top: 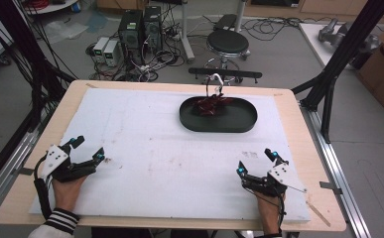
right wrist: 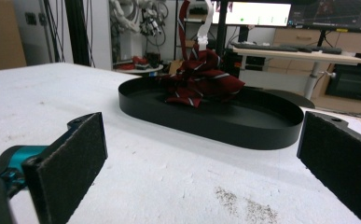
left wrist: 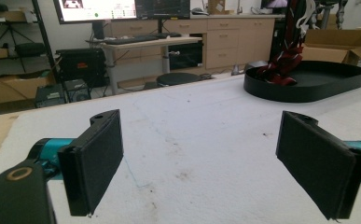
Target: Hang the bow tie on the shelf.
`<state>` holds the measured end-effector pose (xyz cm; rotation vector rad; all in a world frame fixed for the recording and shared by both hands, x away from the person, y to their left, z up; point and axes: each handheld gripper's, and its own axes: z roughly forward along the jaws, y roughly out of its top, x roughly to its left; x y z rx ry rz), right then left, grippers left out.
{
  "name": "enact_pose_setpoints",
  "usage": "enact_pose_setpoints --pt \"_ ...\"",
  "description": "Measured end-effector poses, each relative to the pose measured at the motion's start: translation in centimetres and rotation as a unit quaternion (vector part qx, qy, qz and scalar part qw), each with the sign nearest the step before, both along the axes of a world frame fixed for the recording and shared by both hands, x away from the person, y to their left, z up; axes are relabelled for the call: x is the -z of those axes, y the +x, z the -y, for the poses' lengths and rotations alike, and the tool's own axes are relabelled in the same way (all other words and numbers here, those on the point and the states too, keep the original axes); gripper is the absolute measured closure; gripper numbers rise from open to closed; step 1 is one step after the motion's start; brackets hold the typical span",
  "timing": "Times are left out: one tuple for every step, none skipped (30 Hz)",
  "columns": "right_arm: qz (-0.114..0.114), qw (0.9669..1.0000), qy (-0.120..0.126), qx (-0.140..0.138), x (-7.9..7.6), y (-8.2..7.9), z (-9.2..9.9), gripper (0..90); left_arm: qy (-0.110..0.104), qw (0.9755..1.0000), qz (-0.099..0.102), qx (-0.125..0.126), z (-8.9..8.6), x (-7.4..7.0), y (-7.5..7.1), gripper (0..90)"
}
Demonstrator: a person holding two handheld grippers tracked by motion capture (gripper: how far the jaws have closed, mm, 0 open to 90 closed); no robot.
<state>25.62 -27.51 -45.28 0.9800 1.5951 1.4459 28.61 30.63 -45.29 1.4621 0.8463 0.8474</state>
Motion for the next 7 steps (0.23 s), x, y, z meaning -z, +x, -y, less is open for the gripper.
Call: enact_pose_setpoints --pt "0.000 1.0000 0.004 -0.003 0.02 -0.04 0.09 0.4 0.000 1.0000 0.000 0.000 0.01 0.00 -0.01 15.2" --pt "0.002 1.0000 0.008 -0.004 0.05 -0.05 0.19 0.4 0.000 1.0000 0.001 -0.001 0.03 0.01 -0.01 15.1" --pt "0.004 0.9999 0.013 -0.006 0.09 -0.11 0.28 0.4 0.000 1.0000 0.002 0.000 0.05 0.01 -0.01 15.1" --pt "0.008 0.9998 0.017 -0.005 0.11 -0.14 0.34 0.4 0.000 1.0000 0.003 -0.001 0.06 0.01 -0.02 15.1" --pt "0.006 0.9998 0.018 -0.006 0.12 -0.16 0.36 0.4 0.000 1.0000 0.003 -0.002 0.09 0.02 -0.05 15.1" --pt "0.008 0.9998 0.016 -0.006 0.12 -0.13 0.36 0.4 0.001 1.0000 0.004 -0.002 0.08 0.02 -0.08 15.2" --pt "0.006 0.9998 0.015 -0.007 0.12 -0.16 0.30 0.4 0.002 1.0000 0.006 -0.003 0.08 0.03 -0.11 15.2"
